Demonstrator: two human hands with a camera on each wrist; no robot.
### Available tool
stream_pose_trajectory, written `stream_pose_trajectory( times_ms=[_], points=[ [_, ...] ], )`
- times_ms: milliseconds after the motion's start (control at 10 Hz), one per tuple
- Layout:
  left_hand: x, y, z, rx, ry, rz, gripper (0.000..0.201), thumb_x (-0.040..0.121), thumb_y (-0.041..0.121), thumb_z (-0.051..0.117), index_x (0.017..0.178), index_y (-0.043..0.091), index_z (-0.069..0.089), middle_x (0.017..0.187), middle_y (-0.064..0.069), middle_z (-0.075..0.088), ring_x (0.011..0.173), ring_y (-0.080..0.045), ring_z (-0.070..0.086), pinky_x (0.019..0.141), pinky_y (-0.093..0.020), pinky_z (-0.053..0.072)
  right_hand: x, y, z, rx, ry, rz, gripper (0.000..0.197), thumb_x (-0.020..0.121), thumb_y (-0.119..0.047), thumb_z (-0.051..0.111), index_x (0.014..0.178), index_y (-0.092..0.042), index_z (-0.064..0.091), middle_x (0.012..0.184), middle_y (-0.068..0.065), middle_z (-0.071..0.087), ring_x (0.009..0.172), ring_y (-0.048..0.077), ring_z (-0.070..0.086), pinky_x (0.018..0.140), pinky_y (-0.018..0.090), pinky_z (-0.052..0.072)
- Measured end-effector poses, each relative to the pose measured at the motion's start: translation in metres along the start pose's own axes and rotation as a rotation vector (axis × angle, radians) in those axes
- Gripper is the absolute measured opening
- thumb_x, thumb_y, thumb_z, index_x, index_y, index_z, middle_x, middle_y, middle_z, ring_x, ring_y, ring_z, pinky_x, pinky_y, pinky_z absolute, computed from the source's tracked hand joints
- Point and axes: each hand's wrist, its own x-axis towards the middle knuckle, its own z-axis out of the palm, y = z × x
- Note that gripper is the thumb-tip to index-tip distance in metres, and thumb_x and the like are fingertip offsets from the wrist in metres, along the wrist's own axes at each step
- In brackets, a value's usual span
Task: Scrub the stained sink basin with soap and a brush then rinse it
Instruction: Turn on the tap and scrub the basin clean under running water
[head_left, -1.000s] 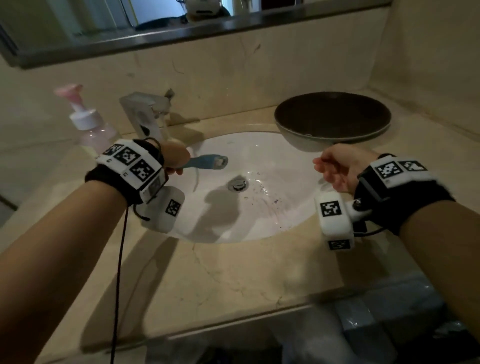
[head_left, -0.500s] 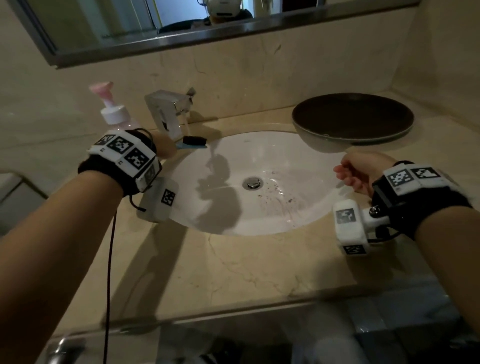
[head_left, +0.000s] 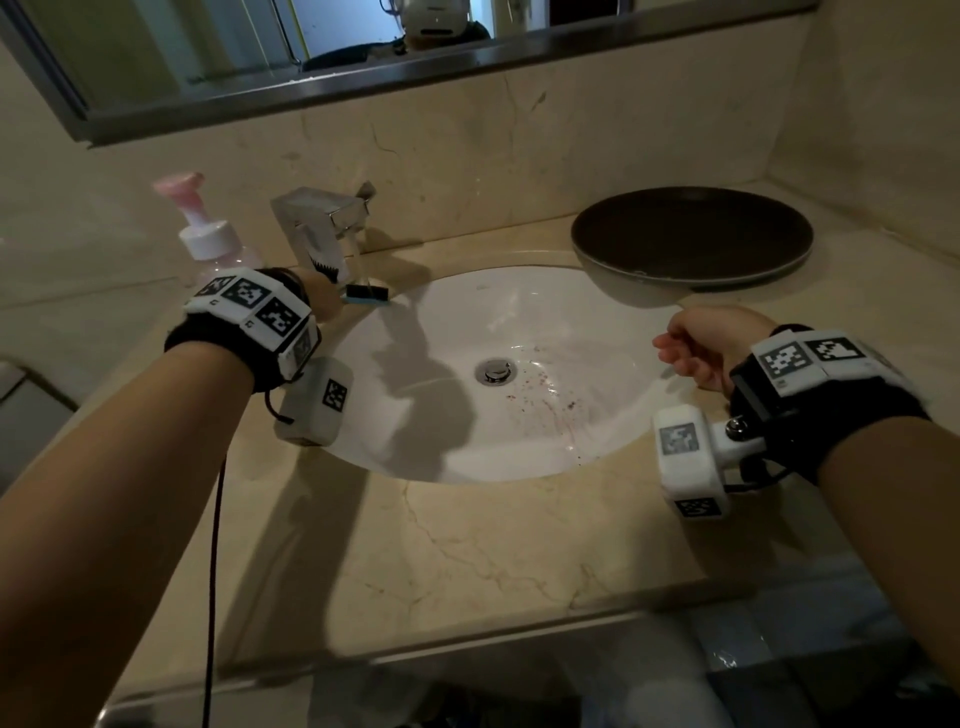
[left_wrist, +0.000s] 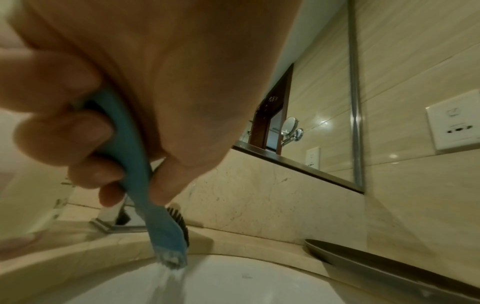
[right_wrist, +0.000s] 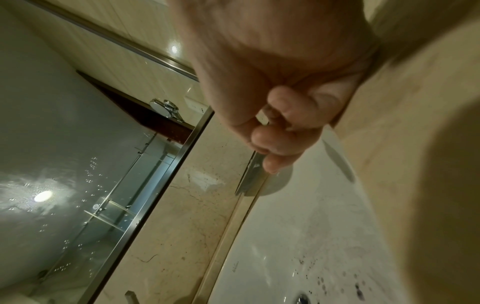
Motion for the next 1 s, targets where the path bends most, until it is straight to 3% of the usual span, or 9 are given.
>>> stream_pose_trajectory(
  times_ms=[100, 200, 400, 500, 600, 700, 800, 900, 1000],
  points=[
    [-0.007, 0.012, 0.001, -0.052, -0.084, 0.023, 0.031, 0.101, 0.012, 0.037, 0.073, 0.003, 0.047, 0.066, -0.007, 0.037, 0.066, -0.021, 0.039, 0.059, -0.019, 0.039, 0.001, 0.0, 0.0, -0.008, 0.001, -0.001, 0.035, 0.098, -0.012, 0.031, 0.067, -0.008, 0.047, 0.034, 0.0, 0.049, 0.014, 0.004, 0.034, 0.027, 0.003, 0.019],
    [-0.021, 0.04, 0.006, -0.121, -0.201, 0.136, 0.036, 0.102, 0.016, 0.035, 0.067, 0.007, 0.041, 0.062, -0.006, 0.034, 0.051, -0.014, 0.028, 0.026, -0.009, 0.024, 0.002, 0.001, -0.001, -0.014, 0.001, 0.006, 0.035, 0.098, -0.012, 0.03, 0.067, -0.007, 0.046, 0.053, 0.003, 0.049, 0.014, 0.004, 0.034, 0.026, 0.005, 0.02],
    [-0.02, 0.1, 0.042, -0.118, -0.425, 0.334, 0.032, 0.1, 0.026, 0.033, 0.087, 0.011, 0.058, 0.065, 0.001, 0.05, 0.048, -0.01, 0.038, 0.038, -0.013, 0.029, 0.0, -0.001, -0.004, 0.018, 0.003, 0.024, 0.036, 0.1, -0.012, 0.029, 0.068, -0.006, 0.045, 0.063, 0.003, 0.045, 0.014, 0.004, 0.034, 0.025, 0.005, 0.021],
    [-0.012, 0.112, 0.059, -0.151, -0.443, 0.367, 0.023, 0.099, 0.021, 0.036, 0.096, 0.01, 0.057, 0.069, -0.001, 0.052, 0.052, -0.012, 0.041, 0.044, -0.016, 0.033, 0.0, 0.001, -0.003, 0.006, 0.014, 0.015, 0.036, 0.099, -0.012, 0.029, 0.067, -0.007, 0.045, 0.05, 0.004, 0.051, 0.014, 0.004, 0.034, 0.025, 0.005, 0.021],
    [-0.001, 0.107, 0.069, -0.158, -0.566, 0.361, 0.029, 0.1, 0.017, 0.036, 0.091, 0.014, 0.063, 0.068, -0.001, 0.054, 0.049, -0.01, 0.05, 0.037, -0.01, 0.036, 0.002, 0.002, 0.0, -0.007, 0.036, 0.004, 0.036, 0.098, -0.01, 0.03, 0.066, -0.006, 0.045, 0.035, 0.003, 0.05, 0.013, 0.003, 0.033, 0.026, 0.004, 0.02],
    [0.012, 0.099, 0.08, -0.227, -0.776, 0.301, 0.034, 0.089, 0.019, 0.056, 0.063, 0.018, 0.077, 0.063, -0.002, 0.056, 0.055, -0.012, 0.051, 0.048, -0.018, 0.045, 0.002, 0.001, 0.001, -0.044, 0.038, 0.009, 0.036, 0.098, -0.011, 0.03, 0.066, -0.007, 0.045, 0.048, 0.005, 0.05, 0.013, 0.003, 0.033, 0.026, 0.004, 0.019],
    [0.016, 0.105, 0.101, -0.276, -0.695, 0.234, 0.034, 0.093, 0.02, 0.053, 0.065, 0.011, 0.07, 0.061, -0.004, 0.053, 0.056, -0.014, 0.048, 0.056, -0.022, 0.039, 0.003, -0.001, 0.0, -0.076, 0.034, 0.024, 0.036, 0.098, -0.011, 0.029, 0.066, -0.008, 0.044, 0.048, 0.003, 0.051, 0.013, 0.004, 0.032, 0.024, 0.004, 0.019],
    [0.019, 0.117, 0.112, -0.378, -0.404, 0.213, 0.036, 0.097, 0.018, 0.045, 0.063, 0.006, 0.052, 0.027, 0.004, 0.045, 0.022, -0.005, 0.04, 0.031, -0.008, 0.028, 0.006, -0.001, -0.001, -0.089, 0.013, 0.041, 0.037, 0.098, -0.01, 0.026, 0.064, -0.01, 0.041, 0.024, -0.002, 0.043, 0.013, 0.004, 0.033, 0.024, 0.004, 0.02],
    [0.011, 0.12, 0.111, -0.39, -0.48, 0.211, 0.035, 0.099, 0.017, 0.041, 0.07, 0.002, 0.051, 0.024, 0.004, 0.045, 0.017, -0.003, 0.039, 0.026, -0.006, 0.027, 0.012, 0.002, -0.002, 0.026, 0.021, -0.027, 0.031, 0.099, -0.008, 0.032, 0.069, -0.011, 0.041, 0.039, 0.0, 0.051, 0.016, 0.002, 0.039, 0.022, 0.007, 0.025]
  ],
)
